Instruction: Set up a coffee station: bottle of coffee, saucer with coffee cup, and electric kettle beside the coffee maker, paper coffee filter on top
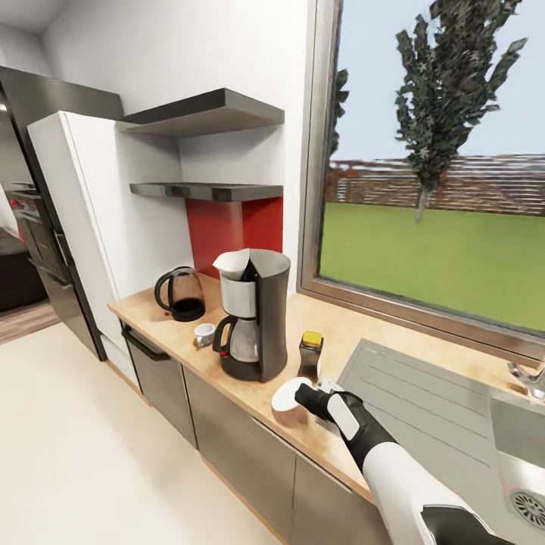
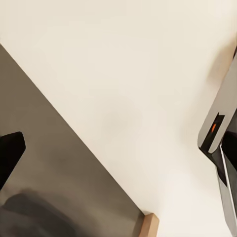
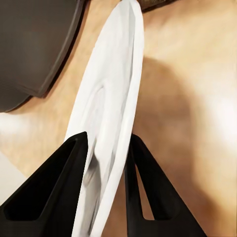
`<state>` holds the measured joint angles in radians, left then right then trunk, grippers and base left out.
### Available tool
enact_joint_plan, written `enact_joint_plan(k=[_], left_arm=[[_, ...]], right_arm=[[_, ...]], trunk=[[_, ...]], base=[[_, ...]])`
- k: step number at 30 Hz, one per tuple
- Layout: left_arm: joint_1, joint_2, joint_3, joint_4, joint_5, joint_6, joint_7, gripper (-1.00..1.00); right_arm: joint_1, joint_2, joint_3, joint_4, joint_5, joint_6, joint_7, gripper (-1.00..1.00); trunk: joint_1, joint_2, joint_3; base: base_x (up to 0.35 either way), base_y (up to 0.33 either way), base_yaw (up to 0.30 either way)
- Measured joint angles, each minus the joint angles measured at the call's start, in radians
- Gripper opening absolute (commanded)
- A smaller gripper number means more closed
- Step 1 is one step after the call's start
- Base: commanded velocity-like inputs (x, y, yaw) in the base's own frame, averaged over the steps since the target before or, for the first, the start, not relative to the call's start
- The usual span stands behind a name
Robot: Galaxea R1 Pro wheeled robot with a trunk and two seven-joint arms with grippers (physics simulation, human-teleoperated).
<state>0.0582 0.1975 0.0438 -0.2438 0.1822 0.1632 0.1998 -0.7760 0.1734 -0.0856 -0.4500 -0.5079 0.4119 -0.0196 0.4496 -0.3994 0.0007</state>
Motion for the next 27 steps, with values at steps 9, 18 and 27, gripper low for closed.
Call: enact_joint_plan(k=[9,18,27], left_arm=[[0.000,0.000,0.000,0.000,0.000,0.000,0.000,1.00],[0.000,0.001,0.000,0.002,0.000,-0.002,0.001,1.00],[0.000,0.002,-0.002,0.003,0.000,-0.002,0.001,1.00]], right_arm=[[0.000,0.000,0.000,0.001,0.000,0.000,0.000,-1.00],[0.000,0.000,0.000,0.020,-0.002,0.000,0.000,1.00],[0.000,0.000,-0.001,0.020,-0.002,0.000,0.000,1.00]], trunk=[[0.000,0.000,0.000],[0.000,0.000,0.000],[0.000,0.000,0.000]], base=[[0.085,0.033,0.000],[0.002,0.000,0.000],[0.000,0.000,0.000]])
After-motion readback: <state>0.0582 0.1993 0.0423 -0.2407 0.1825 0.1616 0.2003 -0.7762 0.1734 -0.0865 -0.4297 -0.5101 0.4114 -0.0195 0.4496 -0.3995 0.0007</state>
